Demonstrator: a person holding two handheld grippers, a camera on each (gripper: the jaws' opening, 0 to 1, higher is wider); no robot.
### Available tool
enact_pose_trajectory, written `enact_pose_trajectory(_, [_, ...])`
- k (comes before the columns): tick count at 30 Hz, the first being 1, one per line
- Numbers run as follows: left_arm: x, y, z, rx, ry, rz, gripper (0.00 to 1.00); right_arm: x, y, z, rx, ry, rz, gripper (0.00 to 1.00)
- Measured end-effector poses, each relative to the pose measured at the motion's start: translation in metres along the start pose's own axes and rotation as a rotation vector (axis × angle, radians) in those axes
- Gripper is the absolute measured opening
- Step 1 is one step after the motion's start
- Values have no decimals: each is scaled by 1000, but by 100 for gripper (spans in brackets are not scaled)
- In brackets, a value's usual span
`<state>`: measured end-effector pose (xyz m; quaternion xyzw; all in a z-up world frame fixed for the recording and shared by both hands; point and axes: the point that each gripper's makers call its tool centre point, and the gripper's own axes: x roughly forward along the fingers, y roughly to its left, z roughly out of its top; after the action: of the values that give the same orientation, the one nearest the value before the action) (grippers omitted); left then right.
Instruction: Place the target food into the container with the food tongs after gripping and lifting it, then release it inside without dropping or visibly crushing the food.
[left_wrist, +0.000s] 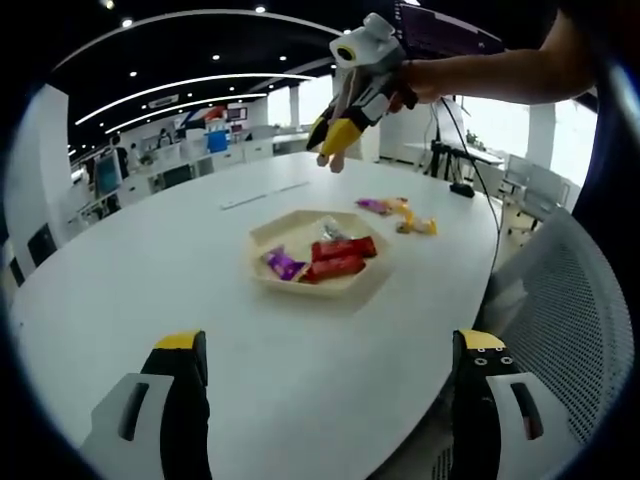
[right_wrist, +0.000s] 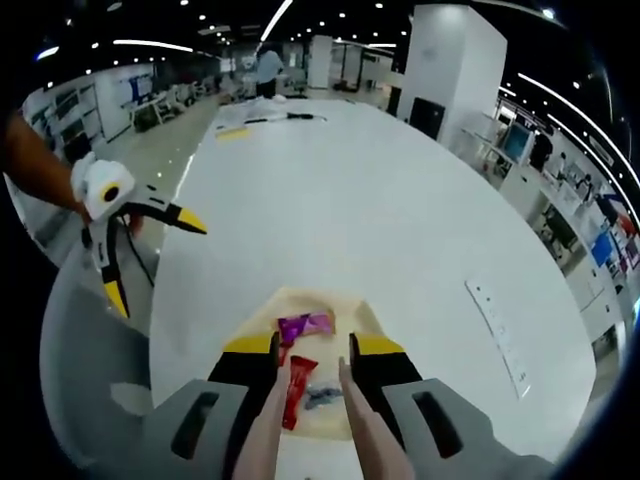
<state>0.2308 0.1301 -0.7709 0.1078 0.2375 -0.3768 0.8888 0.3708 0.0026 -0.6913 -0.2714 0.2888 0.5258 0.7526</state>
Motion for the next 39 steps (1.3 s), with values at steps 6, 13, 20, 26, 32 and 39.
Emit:
enact_pose_trajectory(6, [0, -1, 0, 1, 3, -2, 99, -5, -2, -9, 18, 1, -10, 27])
enact_pose_trajectory(13, [1, -1, -2, 4, 8, -4, 99, -14, -9, -29, 50, 9, -27, 28])
enact_pose_trajectory(20, [1, -1, -2, 4, 11, -5, 99, -26, -14, -49, 85, 16, -41, 28])
enact_pose_trajectory(26, [1, -2, -3, 5, 16, -8, 99, -36, -20, -65, 83, 19, -60, 28])
enact_pose_trajectory(32, [1, -2, -4, 6, 23, -9, 99, -46, -21, -79, 75, 32, -56, 28])
enact_pose_trajectory(39, [2, -2, -6, 6, 28, -9, 99, -57, -24, -92, 51, 33, -46, 28])
